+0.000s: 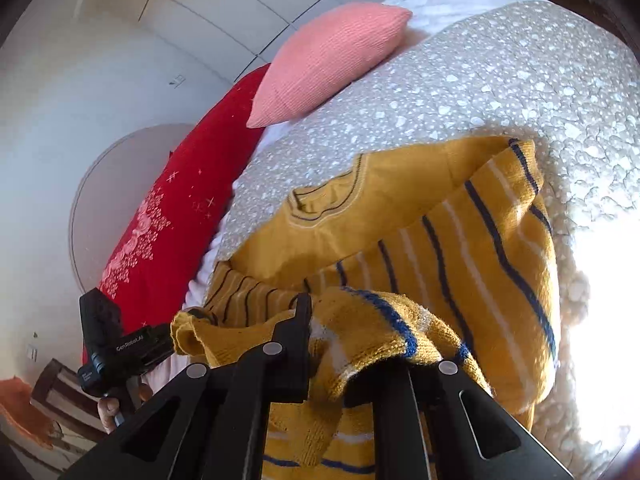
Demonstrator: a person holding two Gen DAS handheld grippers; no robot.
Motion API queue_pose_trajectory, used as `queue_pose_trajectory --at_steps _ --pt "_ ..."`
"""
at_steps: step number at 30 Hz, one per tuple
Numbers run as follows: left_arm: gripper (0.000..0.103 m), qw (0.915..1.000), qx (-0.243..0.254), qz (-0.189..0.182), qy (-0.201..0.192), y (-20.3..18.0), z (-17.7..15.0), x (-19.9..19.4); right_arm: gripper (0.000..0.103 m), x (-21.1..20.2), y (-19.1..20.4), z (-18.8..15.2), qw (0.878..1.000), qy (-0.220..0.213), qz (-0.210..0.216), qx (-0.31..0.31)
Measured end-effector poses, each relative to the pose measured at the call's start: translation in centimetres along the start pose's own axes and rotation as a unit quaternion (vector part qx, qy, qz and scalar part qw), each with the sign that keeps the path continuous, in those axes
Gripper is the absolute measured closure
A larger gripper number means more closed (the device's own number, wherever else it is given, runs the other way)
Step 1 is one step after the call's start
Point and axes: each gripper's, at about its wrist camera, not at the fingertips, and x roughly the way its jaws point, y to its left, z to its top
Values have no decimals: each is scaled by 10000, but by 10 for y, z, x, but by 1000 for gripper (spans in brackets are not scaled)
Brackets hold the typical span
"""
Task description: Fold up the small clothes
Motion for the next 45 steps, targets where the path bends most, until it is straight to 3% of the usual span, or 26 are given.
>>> queue_pose_trajectory --at_steps 6,8,10,12,13,16,20,23,25,28,33,35,36,37,39,41,42,43,45 --pt "83 9985 -441 -228 231 15 31 34 86 34 -42 33 9965 7 201 816" --pt "70 9947 -750 -662 247 25 39 38 80 43 -52 41 9941 22 308 1042" --pt "41 9878 -1128 -1069 21 37 42 32 66 47 -61 47 9908 -29 508 1255" --pt "28 9833 -1375 -1176 -181 47 46 25 59 47 -69 51 9872 -142 683 1435" --pt "27 9818 -1485 -1157 -249 53 47 20 56 46 -73 52 9856 -185 743 1507" --pt "27 9831 -1535 -946 -304 65 52 7 52 39 -81 57 9832 -401 670 1650" --pt "27 9930 -1021 -437 -402 59 42 -20 50 23 -88 65 9791 -574 573 1867" --pt "26 9973 -600 -61 -428 53 28 -38 42 1 -83 70 9815 -793 364 1707" --pt "26 9984 -353 152 -413 55 16 -44 28 -19 -77 71 9814 -1048 141 1599" --pt "25 9977 14 578 -351 54 -5 -46 26 -46 -66 66 9851 -1167 -76 1261" --pt "25 9873 667 1434 -160 55 -38 -30 29 -51 -28 26 9960 -484 -747 -40" --pt "37 9761 955 1952 -61 54 -44 -24 39 -46 -21 1 9913 -165 -1190 -542" --pt "49 9721 1026 2109 -57 56 -47 -25 48 -43 -23 -8 9880 -14 -1394 -667" --pt "49 9700 1036 2201 -49 58 -47 -27 54 -43 -30 -14 9851 48 -1575 -684" --pt "51 9710 892 2212 -180 65 -46 -38 52 -49 -49 -18 9781 -9 -1997 -590" --pt "53 9592 783 2674 -486 73 -45 -56 48 -62 -71 -14 9729 -56 -2296 -263" --pt "53 9607 682 2636 -545 78 -44 -61 48 -72 -77 -13 9758 -136 -2180 -61" --pt "53 9681 423 2404 -572 87 -44 -71 48 -82 -77 -13 9767 -233 -2133 43" --pt "52 9778 94 1997 -627 97 -47 -83 48 -100 -64 -15 9739 -488 -2214 -140"
